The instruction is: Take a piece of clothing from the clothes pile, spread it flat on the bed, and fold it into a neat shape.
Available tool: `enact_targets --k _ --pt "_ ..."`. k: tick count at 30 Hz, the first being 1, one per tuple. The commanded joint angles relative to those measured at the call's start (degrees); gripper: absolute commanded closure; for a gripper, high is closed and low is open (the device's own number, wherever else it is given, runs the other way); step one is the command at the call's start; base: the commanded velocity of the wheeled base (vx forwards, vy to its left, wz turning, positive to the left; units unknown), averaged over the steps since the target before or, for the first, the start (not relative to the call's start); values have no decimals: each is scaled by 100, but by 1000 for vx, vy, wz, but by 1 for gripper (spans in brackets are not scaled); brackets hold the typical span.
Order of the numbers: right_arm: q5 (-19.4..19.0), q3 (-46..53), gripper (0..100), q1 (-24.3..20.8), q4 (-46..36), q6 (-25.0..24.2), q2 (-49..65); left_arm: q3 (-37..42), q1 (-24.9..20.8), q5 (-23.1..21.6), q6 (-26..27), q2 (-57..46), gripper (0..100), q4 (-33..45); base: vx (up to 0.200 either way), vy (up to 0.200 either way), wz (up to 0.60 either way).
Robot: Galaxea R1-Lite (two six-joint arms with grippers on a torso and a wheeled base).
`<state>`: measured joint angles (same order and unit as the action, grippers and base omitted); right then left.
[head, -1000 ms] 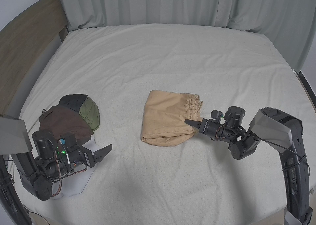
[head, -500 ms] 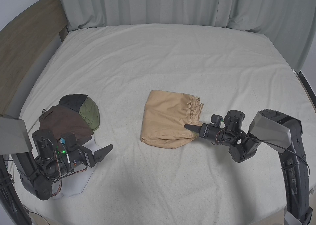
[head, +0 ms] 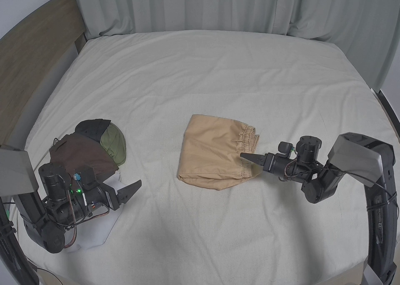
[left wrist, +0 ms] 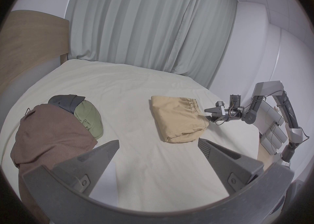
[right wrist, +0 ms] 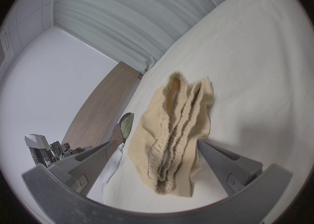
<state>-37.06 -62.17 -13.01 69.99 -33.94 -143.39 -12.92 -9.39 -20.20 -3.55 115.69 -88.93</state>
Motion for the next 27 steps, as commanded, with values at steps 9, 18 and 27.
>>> enact_targets --k 9,18,27 --pt "-3 592 0 -44 -38 107 1252 44 -63 -2 -14 -310 0 -1 0 0 0" --pt "23 -366 0 -308 -55 107 452 35 -63 -2 -23 -336 0 -1 0 0 0" --pt "621 -1719 0 -264 -530 230 -576 44 -46 -10 -32 -301 0 -1 0 0 0"
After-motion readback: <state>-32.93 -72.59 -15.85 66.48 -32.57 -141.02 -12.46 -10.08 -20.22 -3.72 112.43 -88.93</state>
